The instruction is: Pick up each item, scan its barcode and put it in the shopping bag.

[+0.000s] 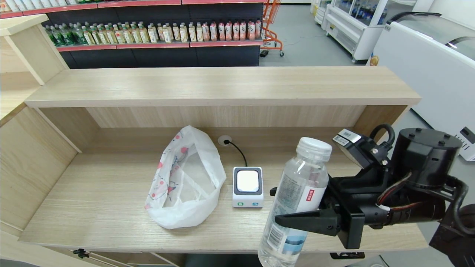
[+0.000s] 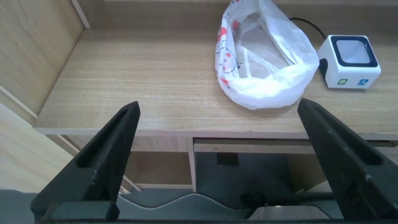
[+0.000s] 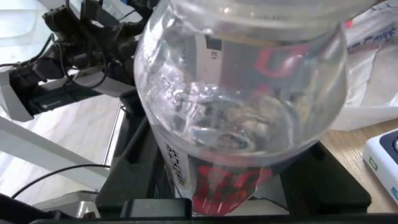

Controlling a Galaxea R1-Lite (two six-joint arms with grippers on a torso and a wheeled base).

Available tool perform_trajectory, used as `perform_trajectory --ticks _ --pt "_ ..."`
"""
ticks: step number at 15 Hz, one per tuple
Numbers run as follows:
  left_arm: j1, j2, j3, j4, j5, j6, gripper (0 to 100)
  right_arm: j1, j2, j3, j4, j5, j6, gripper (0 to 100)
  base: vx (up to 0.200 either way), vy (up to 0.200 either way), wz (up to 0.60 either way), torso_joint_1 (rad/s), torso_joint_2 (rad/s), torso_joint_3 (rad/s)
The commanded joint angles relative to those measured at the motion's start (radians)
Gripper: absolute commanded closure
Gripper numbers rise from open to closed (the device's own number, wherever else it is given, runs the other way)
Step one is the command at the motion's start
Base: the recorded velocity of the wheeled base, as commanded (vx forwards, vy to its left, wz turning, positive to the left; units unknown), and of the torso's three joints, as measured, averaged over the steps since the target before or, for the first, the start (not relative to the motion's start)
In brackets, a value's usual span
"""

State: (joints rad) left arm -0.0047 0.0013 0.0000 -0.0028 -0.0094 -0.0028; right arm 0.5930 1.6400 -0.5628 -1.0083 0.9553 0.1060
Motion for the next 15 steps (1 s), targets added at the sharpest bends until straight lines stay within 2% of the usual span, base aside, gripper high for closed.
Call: perform_trajectory --ticks 1,5,8,15 --pt "0.0 0.0 0.0 0.0 0.0 0.0 0 0.014 0.041 -0.009 -0.038 0.014 0.004 100 0.0 0.0 0.0 0.0 0.0 0.0" --pt "0.0 0.0 0.0 0.0 0.0 0.0 0 0.01 0.103 0.003 -0.187 0.029 -0.011 100 0.0 0.0 0.0 0.0 0.0 0.0" --pt "0.0 0.0 0.0 0.0 0.0 0.0 0 0.008 0.129 0.007 -0.274 0.111 0.008 100 0.0 0.0 0.0 0.0 0.0 0.0" --pt "0.0 0.0 0.0 0.0 0.0 0.0 0 -0.053 0.161 0.041 -0.381 0.138 0.02 100 0.0 0.0 0.0 0.0 0.0 0.0"
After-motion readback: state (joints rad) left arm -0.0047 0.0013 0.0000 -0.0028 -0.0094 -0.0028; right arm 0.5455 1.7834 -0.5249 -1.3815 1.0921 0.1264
